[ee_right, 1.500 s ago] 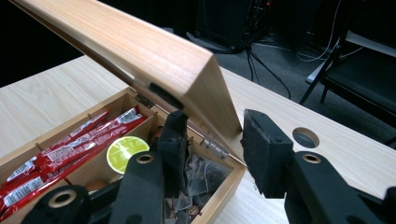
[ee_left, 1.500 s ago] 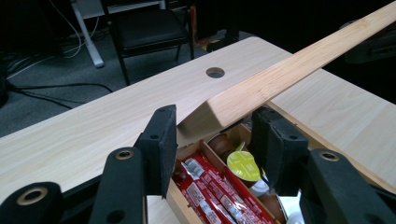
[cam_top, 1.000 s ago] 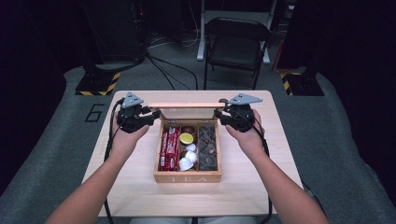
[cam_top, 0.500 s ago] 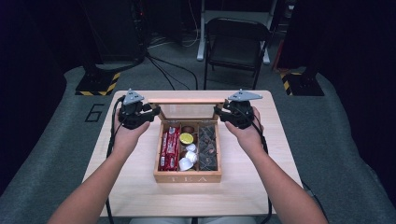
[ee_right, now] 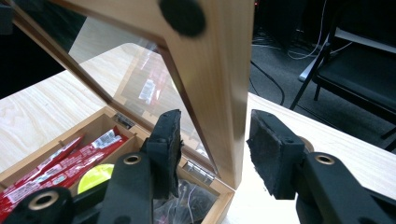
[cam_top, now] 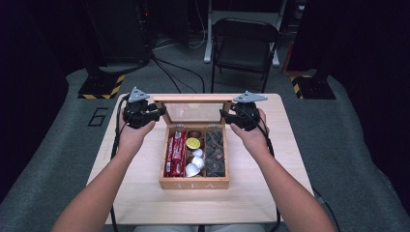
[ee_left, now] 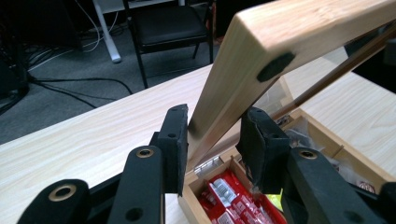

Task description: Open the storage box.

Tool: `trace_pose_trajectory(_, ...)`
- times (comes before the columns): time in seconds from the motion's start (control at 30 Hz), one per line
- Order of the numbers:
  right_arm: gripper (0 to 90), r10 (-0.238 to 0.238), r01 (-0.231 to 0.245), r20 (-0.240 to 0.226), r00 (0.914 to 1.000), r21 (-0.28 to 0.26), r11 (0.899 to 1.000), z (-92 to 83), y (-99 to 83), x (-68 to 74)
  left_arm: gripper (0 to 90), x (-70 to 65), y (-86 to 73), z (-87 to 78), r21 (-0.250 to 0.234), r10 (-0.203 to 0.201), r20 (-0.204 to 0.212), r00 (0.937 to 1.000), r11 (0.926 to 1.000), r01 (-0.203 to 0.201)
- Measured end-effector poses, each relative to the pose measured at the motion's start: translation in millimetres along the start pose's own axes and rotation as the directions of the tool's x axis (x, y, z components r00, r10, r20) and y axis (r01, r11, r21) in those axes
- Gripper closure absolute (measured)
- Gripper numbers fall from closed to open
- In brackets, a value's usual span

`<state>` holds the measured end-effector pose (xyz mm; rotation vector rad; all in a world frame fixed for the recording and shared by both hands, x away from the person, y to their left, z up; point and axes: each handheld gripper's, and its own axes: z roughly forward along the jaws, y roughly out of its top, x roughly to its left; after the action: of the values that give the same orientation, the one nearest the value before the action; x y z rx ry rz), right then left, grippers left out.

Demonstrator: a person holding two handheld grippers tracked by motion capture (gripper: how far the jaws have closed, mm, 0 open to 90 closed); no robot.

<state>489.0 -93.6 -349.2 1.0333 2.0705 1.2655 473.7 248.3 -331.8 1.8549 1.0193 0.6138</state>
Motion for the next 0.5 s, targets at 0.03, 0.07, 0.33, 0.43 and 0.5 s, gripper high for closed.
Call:
trace_pose_trajectory(0.03,53.6,0.000,0.000,0.000,1.0000,0.000,1.000,0.0,0.0,0.0,62.4,0.0,0.0,0.0,0.000,0.000,0.000,1.0000,1.0000,0.000)
trace_pose_trajectory(0.07,53.6,0.009,-0.009,-0.002,1.0000,0.002,1.000,3.4,-1.3,-2.7,62.4,0.5,1.2,0.9,0.001,-0.002,-0.002,1.0000,1.0000,0.002)
trace_pose_trajectory(0.33,54.3,0.050,-0.050,-0.008,0.9987,0.003,0.999,15.5,-7.1,-8.2,62.6,4.5,7.4,6.0,0.009,-0.023,-0.005,0.9997,0.9997,0.023)
trace_pose_trajectory(0.43,54.5,0.059,-0.059,-0.007,0.9983,0.011,0.998,18.8,-9.0,-8.9,62.6,5.4,8.6,6.7,0.012,-0.024,-0.004,0.9997,0.9996,0.024)
trace_pose_trajectory(0.5,54.8,0.051,-0.051,-0.005,0.9987,0.015,0.999,21.8,-10.8,-10.2,62.7,6.1,9.9,7.7,0.013,-0.023,-0.006,0.9997,0.9997,0.023)
